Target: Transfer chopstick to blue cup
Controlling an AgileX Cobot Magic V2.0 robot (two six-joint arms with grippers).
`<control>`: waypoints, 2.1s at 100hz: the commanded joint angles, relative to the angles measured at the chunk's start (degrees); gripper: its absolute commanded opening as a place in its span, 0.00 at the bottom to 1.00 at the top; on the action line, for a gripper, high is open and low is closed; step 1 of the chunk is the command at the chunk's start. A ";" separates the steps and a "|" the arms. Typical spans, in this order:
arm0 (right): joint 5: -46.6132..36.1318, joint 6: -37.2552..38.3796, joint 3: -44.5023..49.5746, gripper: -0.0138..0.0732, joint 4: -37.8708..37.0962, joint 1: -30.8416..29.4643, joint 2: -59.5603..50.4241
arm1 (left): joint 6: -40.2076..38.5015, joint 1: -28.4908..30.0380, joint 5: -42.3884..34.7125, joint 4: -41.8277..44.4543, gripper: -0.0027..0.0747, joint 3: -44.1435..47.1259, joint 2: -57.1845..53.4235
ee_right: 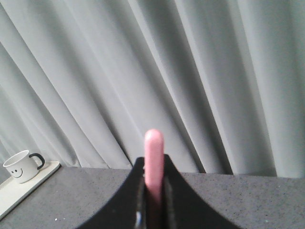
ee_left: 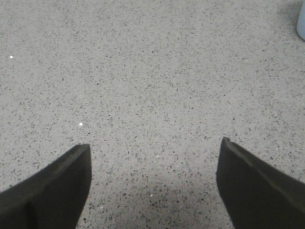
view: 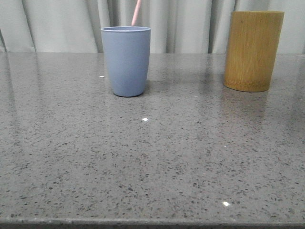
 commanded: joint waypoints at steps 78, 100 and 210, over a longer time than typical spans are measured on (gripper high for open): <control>-4.94 -0.19 -2.15 0.68 -0.65 2.09 0.37 | -0.67 0.13 -3.17 0.61 0.73 -1.41 0.09; 1.31 -4.49 -2.15 0.68 -2.01 1.67 -5.86 | -0.67 0.13 -3.17 0.61 0.73 -1.41 0.09; 45.96 -9.86 35.36 0.68 -16.17 -20.70 -61.83 | -0.67 0.13 -3.17 0.50 0.73 -1.41 0.09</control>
